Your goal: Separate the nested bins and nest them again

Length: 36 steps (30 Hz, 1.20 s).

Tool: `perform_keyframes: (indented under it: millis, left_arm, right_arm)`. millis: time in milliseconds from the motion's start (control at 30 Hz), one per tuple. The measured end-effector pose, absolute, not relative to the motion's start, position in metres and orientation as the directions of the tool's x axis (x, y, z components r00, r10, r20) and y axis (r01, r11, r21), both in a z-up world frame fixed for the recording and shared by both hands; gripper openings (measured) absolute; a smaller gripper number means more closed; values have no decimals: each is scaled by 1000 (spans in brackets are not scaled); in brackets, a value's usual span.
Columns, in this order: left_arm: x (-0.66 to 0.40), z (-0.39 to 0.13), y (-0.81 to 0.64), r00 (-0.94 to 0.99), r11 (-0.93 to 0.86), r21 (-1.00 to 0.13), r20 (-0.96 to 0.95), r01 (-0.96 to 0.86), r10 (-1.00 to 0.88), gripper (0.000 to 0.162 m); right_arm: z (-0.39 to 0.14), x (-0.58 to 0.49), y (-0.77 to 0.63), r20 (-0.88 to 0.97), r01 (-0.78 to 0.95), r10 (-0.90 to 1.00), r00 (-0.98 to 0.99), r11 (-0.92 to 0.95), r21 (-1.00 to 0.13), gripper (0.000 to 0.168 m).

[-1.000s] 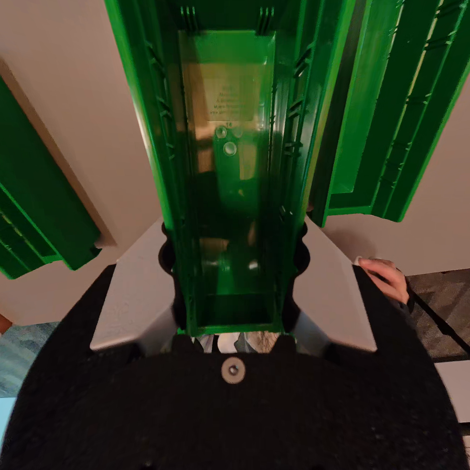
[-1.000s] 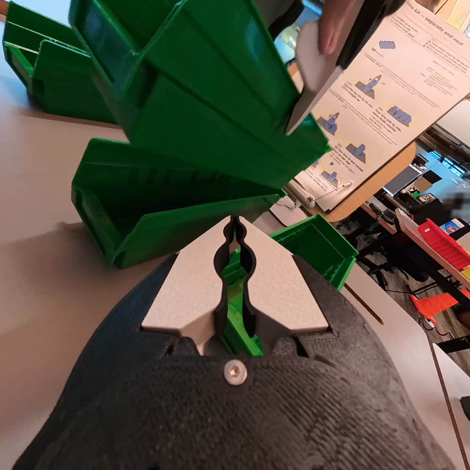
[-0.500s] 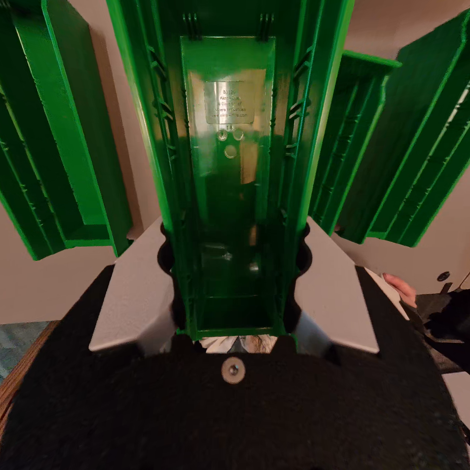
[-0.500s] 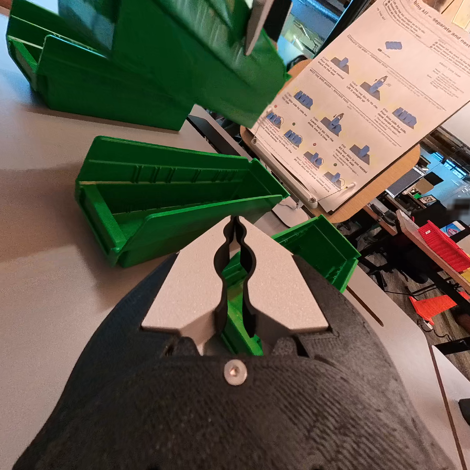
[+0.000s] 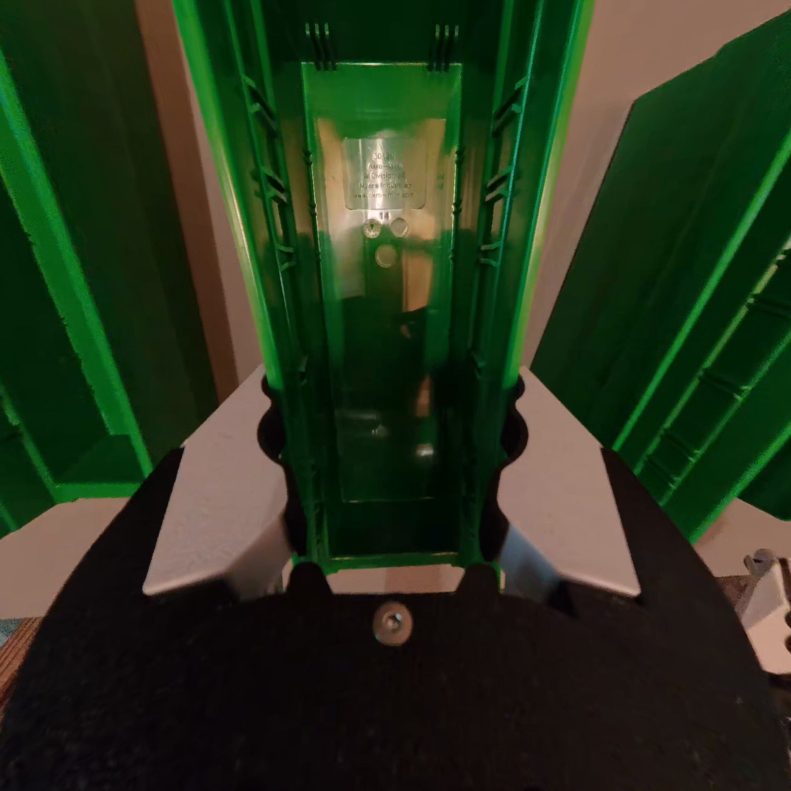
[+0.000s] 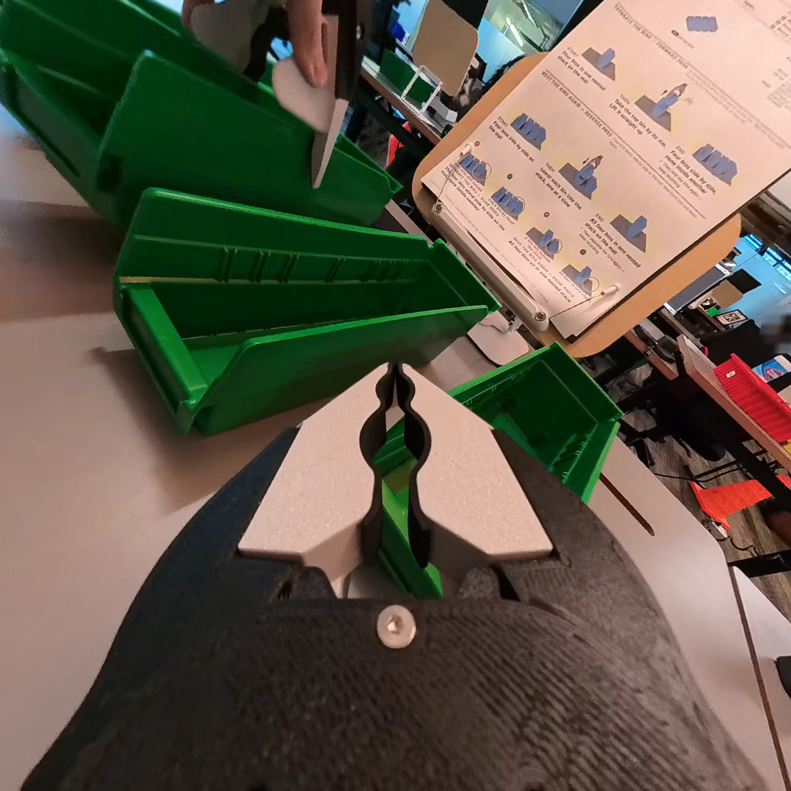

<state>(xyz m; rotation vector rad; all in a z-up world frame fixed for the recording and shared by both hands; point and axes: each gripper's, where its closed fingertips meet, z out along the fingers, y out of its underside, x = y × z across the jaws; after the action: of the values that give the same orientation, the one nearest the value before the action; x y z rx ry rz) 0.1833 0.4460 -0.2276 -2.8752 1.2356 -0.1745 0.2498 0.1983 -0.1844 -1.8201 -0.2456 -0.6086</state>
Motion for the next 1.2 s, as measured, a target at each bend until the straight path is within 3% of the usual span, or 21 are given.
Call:
perform_keyframes:
  millis: [100, 200, 367, 533, 667, 867, 1033, 1200]
  left_arm:
    - [182, -245, 444, 670, -676, -58, 91, -735, -737, 106]
    - [188, -248, 449, 658, -660, -140, 65, -738, -750, 113]
    - [190, -245, 444, 598, -595, -222, 62, -772, -799, 118]
    - [199, -201, 445, 504, -453, -512, 44, -730, -862, 113]
    - [191, -173, 414, 361, -325, -696, 100, -640, -927, 112]
    - [137, -182, 398, 319, -280, -816, 124, -506, -940, 91]
    - [100, -181, 392, 293, -61, -932, -50, -357, -955, 66]
    - [99, -175, 377, 209, -55, -961, -3, -271, -978, 64]
  right_arm:
    - [-187, 251, 199, 521, 454, -131, 843, -344, -822, 0]
    - [-190, 255, 198, 520, 445, -141, 843, -360, -820, 1]
    - [-183, 263, 192, 510, 420, -194, 838, -366, -830, 16]
    - [-167, 265, 184, 473, 385, -250, 845, -330, -862, 42]
    - [-164, 241, 189, 420, 353, -173, 891, -317, -880, 60]
    - [-178, 209, 206, 322, 259, -151, 935, -331, -907, 53]
    - [-206, 202, 225, 319, 225, -239, 917, -351, -909, 59]
    - [-218, 210, 230, 260, 154, -274, 926, -354, -922, 22]
